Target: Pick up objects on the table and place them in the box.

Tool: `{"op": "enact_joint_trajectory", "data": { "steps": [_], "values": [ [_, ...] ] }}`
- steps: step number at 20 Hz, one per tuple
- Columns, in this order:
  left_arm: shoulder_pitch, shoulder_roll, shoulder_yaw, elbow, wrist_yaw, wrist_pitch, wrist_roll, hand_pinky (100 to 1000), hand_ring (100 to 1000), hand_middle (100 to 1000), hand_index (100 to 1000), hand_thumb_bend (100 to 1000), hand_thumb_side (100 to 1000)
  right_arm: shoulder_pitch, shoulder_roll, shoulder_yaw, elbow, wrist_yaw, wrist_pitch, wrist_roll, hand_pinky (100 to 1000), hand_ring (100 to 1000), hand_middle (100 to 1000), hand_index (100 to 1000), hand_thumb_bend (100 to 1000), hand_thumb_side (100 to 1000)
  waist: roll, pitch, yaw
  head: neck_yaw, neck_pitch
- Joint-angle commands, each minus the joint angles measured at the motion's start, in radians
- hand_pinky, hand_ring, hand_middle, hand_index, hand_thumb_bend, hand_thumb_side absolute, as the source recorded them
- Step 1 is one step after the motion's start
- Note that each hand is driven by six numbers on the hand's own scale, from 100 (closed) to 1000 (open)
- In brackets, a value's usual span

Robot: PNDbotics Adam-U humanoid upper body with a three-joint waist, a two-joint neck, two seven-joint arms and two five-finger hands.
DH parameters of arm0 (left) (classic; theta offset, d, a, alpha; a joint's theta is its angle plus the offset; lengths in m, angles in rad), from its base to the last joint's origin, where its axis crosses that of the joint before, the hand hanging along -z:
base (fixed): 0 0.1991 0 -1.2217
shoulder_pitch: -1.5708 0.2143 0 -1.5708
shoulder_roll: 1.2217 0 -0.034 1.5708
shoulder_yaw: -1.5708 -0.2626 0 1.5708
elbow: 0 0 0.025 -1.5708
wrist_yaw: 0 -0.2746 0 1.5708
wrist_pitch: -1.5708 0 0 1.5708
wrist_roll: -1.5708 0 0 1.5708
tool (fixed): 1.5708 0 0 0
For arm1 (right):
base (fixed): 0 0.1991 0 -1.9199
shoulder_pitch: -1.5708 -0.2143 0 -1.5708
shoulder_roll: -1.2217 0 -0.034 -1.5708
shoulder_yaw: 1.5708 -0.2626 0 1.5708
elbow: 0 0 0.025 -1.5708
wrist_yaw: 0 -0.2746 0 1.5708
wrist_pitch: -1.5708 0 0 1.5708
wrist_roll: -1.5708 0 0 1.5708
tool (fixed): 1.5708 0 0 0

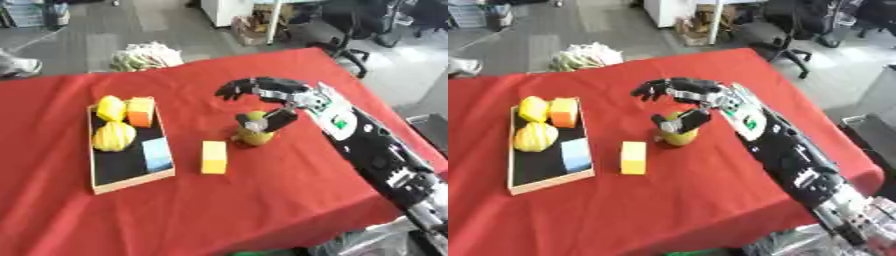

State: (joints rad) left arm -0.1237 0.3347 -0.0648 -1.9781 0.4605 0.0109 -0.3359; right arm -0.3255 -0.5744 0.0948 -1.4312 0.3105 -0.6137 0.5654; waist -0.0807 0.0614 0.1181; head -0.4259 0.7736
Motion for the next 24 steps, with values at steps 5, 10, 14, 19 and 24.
{"op": "enact_joint_trajectory", "data": {
  "steps": [5, 10, 14, 19, 24],
  "values": [
    [-0.009, 0.015, 0.006, -0.005, -0.007, -0.001, 0.001, 639, 510, 547, 805, 100, 877, -0.008, -0.007, 0.027, -0.035, 0.016, -0.115, 0.235, 838, 904, 940, 992, 100, 259, -0.002, -0.011, 0.0, 0.006, -0.004],
    [-0.004, 0.016, 0.007, -0.002, -0.012, -0.001, 0.002, 639, 510, 548, 804, 100, 882, 0.004, 0.008, 0.008, -0.018, 0.102, -0.125, 0.178, 847, 922, 946, 994, 100, 250, -0.003, -0.011, -0.012, 0.007, -0.004],
    [-0.006, 0.014, 0.002, 0.0, -0.013, 0.001, -0.001, 639, 510, 548, 805, 100, 882, -0.001, 0.023, 0.027, -0.015, 0.131, -0.138, 0.168, 848, 923, 948, 998, 100, 259, -0.004, -0.011, -0.019, 0.003, -0.004],
    [-0.005, 0.015, 0.001, 0.0, -0.014, 0.001, -0.003, 640, 510, 548, 805, 100, 884, -0.028, 0.054, 0.067, 0.02, 0.184, -0.149, 0.184, 850, 928, 950, 1000, 100, 455, -0.003, -0.01, -0.011, -0.002, -0.004],
    [-0.004, 0.013, -0.002, 0.001, -0.012, 0.004, -0.007, 640, 511, 548, 805, 100, 887, -0.053, 0.087, 0.099, 0.061, 0.25, -0.17, 0.181, 850, 929, 951, 1000, 100, 545, -0.003, -0.01, -0.008, 0.005, -0.004]
  ]
}}
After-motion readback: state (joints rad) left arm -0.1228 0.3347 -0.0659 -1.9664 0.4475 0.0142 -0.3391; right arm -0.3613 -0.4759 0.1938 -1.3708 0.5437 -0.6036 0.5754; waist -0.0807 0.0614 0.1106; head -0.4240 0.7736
